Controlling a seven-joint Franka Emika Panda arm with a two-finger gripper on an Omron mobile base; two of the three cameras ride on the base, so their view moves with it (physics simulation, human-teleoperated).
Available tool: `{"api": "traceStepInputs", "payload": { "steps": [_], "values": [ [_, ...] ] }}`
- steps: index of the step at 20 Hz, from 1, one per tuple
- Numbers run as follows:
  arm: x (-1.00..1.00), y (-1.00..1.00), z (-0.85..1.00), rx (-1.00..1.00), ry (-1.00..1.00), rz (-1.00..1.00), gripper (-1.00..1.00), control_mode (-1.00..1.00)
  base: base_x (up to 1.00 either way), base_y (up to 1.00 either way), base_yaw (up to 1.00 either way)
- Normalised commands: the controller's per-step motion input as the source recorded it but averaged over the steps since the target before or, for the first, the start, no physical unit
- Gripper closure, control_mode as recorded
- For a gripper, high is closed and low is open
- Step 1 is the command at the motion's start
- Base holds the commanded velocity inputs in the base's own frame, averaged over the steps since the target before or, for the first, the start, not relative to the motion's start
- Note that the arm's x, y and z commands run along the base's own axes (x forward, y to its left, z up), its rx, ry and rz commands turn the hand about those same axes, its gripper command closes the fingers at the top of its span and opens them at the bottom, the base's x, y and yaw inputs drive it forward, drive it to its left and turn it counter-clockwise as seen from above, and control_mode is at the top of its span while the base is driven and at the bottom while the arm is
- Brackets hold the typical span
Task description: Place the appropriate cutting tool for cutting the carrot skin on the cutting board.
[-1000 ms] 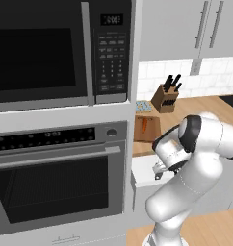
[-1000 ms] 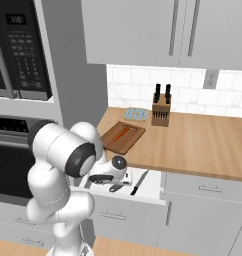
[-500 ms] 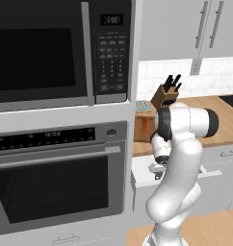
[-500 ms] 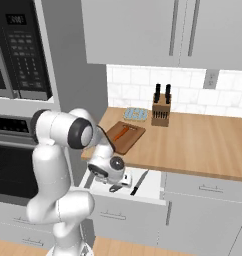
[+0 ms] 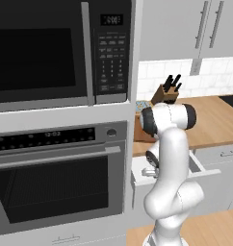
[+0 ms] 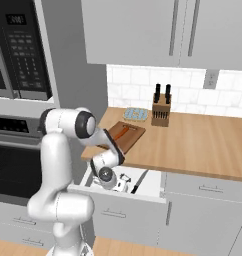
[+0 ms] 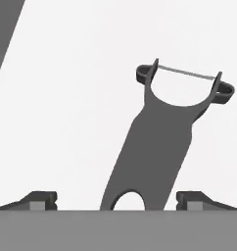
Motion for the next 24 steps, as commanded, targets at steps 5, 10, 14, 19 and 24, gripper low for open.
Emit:
{"api": "traceStepInputs", "payload": {
  "steps": [5, 10, 14, 19, 24],
  "values": [
    [-0.03, 0.08, -0.31, 0.0, -0.03, -0.06, 1.0, -1.0, 0.0, 0.0, 0.0],
    [-0.48, -0.39, 0.48, 0.0, 0.0, 0.0, 1.0, -1.0, 0.0, 0.0, 0.0],
    [-0.67, -0.7, 0.95, 0.0, 0.0, 0.03, 1.0, -1.0, 0.0, 0.0, 0.0],
    [-0.61, -0.76, 1.0, 0.0, 0.02, 0.07, 1.0, -1.0, 0.0, 0.0, 0.0],
    [-0.62, -0.59, 0.59, 0.0, 0.17, 0.11, 1.0, -1.0, 0.0, 0.0, 0.0]
  ]
}}
